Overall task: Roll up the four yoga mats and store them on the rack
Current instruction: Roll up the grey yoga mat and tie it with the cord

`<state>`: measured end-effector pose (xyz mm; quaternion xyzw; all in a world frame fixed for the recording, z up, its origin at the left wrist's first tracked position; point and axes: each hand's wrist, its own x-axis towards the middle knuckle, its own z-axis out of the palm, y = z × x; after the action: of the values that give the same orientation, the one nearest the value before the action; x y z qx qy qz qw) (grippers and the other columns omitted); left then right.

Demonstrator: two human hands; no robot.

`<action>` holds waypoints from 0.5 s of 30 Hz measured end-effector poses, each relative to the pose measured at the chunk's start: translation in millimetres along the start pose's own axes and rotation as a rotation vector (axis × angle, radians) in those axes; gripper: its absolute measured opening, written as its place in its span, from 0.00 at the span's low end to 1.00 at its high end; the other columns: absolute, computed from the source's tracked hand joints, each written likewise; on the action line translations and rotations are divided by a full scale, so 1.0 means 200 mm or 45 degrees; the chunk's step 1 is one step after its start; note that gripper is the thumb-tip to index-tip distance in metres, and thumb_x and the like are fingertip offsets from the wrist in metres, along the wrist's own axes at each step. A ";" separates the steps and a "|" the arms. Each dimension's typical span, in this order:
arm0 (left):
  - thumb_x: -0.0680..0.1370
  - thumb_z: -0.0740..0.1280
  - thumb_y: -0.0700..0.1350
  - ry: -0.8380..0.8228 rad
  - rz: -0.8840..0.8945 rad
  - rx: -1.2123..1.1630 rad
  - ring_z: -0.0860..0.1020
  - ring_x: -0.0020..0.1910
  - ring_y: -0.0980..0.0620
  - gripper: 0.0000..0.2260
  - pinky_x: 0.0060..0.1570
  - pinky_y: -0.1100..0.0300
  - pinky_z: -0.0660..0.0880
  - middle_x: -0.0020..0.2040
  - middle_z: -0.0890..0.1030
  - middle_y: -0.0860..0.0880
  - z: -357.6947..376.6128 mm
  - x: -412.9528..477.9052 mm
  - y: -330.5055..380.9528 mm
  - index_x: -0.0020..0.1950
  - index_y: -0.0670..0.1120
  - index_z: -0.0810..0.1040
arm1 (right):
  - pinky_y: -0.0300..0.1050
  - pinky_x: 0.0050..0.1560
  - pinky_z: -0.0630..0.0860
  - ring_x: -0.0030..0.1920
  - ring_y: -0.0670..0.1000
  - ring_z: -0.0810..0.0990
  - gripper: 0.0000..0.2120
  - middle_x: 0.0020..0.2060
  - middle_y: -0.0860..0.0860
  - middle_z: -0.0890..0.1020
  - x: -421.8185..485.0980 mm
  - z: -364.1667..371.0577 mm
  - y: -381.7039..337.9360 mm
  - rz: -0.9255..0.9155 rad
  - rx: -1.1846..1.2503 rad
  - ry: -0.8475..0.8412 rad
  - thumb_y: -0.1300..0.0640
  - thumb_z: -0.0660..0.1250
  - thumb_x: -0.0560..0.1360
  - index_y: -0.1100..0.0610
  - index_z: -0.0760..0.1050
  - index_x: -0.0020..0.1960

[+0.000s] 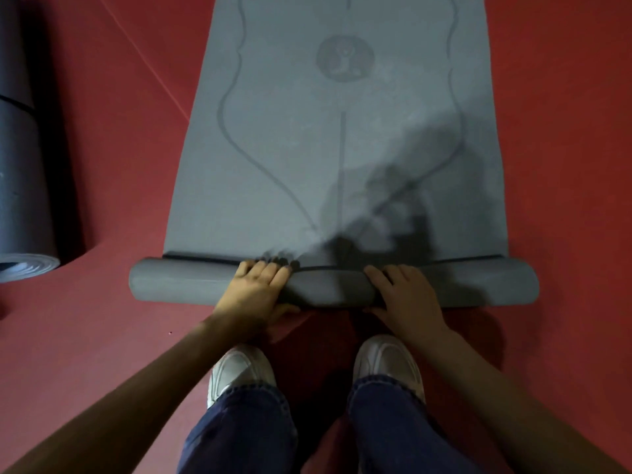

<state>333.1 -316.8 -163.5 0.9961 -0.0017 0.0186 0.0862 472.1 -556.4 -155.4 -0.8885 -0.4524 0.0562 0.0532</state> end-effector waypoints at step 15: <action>0.68 0.57 0.71 -0.332 -0.005 -0.279 0.79 0.52 0.44 0.32 0.51 0.52 0.73 0.52 0.80 0.45 -0.05 0.08 -0.12 0.60 0.49 0.72 | 0.53 0.64 0.62 0.60 0.56 0.72 0.28 0.59 0.55 0.75 -0.10 0.06 0.03 0.035 0.151 0.184 0.38 0.62 0.73 0.50 0.71 0.68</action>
<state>349.4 -291.6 -156.9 0.9747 -0.0129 -0.1115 0.1935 464.4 -575.2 -167.9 -0.8916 -0.4309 0.0194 0.1375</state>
